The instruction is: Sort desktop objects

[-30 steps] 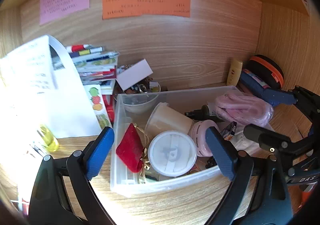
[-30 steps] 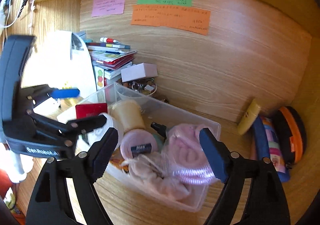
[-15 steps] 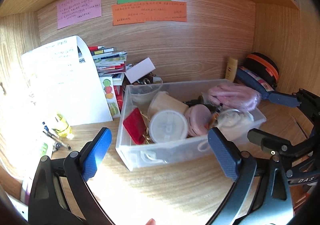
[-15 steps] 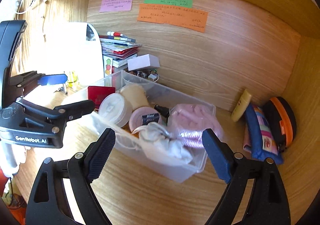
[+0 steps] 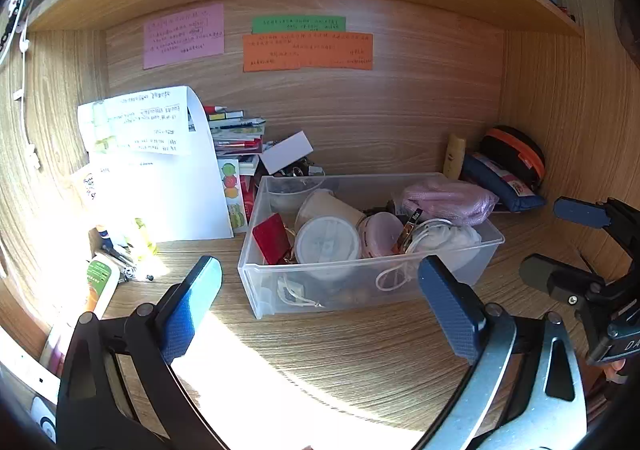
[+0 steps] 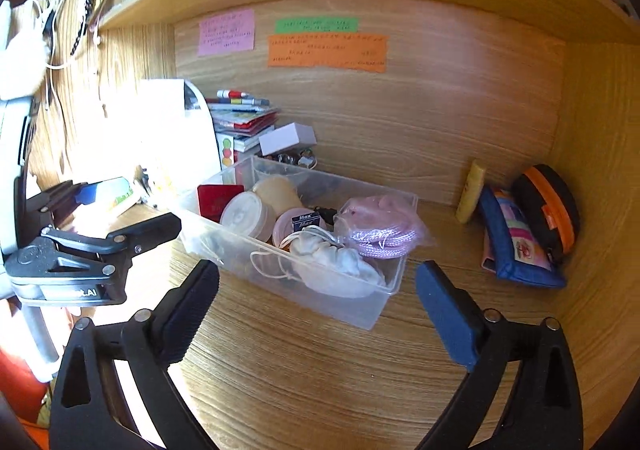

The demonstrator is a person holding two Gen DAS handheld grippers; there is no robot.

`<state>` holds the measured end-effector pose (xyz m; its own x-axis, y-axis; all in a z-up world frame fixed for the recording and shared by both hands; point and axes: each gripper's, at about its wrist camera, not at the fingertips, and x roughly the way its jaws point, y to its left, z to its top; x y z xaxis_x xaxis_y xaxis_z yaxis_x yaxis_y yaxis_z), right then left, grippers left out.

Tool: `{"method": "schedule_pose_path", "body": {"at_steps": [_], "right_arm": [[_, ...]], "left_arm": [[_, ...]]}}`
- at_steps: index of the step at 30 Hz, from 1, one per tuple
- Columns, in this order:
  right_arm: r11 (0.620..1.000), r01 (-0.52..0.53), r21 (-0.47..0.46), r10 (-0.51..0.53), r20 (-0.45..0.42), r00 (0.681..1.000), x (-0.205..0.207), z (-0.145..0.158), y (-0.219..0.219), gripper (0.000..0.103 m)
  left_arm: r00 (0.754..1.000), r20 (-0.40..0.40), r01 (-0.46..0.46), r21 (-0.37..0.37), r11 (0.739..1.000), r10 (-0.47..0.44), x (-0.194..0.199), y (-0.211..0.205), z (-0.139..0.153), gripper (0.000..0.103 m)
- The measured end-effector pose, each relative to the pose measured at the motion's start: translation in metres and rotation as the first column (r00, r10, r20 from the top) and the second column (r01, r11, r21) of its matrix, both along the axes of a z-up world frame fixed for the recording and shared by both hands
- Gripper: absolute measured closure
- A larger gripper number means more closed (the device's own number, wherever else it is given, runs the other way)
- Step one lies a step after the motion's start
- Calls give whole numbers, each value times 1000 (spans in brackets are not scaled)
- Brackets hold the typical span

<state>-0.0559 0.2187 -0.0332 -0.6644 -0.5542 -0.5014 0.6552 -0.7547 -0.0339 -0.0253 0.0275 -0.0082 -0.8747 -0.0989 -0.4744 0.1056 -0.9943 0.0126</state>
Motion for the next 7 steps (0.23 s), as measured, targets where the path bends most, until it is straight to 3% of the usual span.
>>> {"method": "schedule_pose_path", "body": {"at_steps": [3, 7], "right_arm": [[1000, 5, -5, -5, -17, 1000, 2, 0, 3, 4], [1000, 0, -10, -1, -5, 1000, 0, 0, 4, 4]], "left_arm": [[999, -32, 1, -36, 999, -2, 5, 7, 1, 2], [999, -32, 7, -27, 1000, -8, 6, 12, 3, 1]]}}
